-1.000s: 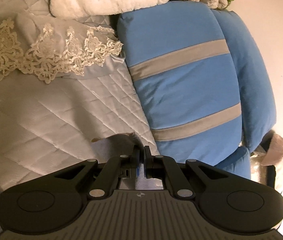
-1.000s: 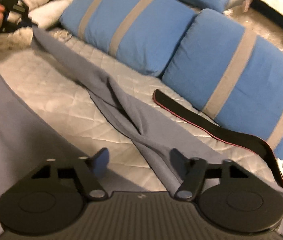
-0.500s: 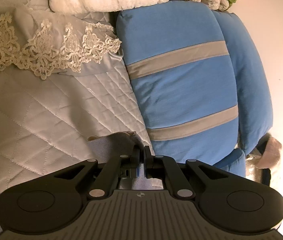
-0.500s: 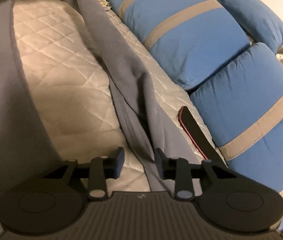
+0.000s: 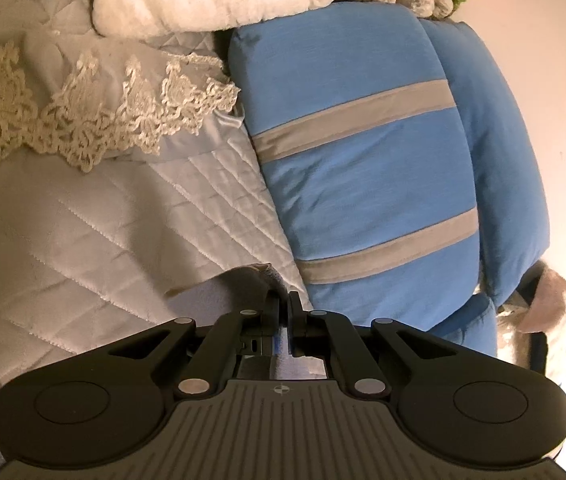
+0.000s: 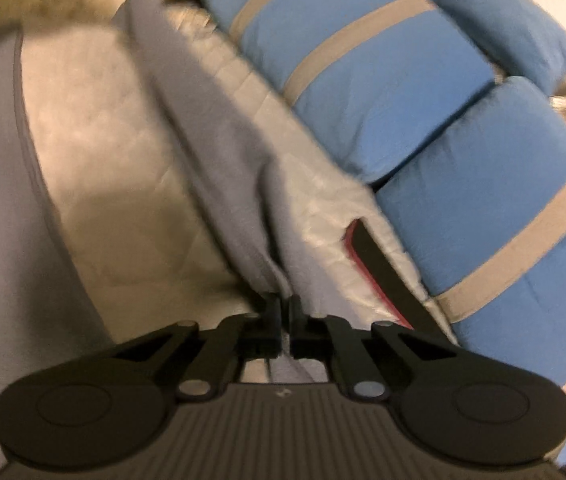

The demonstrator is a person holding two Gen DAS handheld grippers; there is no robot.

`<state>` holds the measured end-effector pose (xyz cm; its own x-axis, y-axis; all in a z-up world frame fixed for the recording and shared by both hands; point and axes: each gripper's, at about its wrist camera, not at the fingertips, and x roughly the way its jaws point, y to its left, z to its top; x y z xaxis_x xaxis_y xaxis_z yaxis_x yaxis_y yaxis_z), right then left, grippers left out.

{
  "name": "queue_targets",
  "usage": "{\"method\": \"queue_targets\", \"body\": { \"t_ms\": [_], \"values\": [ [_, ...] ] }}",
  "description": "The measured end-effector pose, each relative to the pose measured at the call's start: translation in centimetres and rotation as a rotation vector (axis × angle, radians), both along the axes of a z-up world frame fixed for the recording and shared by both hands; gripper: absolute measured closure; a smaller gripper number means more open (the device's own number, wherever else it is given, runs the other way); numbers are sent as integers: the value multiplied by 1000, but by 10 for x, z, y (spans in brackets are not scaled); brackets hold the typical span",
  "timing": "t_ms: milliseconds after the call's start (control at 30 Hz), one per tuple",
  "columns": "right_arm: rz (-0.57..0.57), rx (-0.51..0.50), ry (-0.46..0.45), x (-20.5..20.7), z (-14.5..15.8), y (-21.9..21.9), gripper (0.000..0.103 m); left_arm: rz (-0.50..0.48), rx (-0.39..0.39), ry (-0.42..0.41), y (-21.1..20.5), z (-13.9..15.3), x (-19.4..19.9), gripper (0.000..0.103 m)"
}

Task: Fold clothes

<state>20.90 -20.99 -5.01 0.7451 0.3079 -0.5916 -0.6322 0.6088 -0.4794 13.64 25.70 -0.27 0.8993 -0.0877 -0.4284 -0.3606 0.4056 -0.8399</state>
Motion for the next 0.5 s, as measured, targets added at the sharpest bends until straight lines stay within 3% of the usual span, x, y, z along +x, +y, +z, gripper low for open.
{"method": "queue_targets", "body": {
  "t_ms": [267,500],
  "values": [
    [-51,263,-52,-13,53,-50,100,20,-36,59,4,1,11,100],
    [-21,304,-62,-18,63,-57,100,15,-50,142,8,-2,36,100]
  ]
}}
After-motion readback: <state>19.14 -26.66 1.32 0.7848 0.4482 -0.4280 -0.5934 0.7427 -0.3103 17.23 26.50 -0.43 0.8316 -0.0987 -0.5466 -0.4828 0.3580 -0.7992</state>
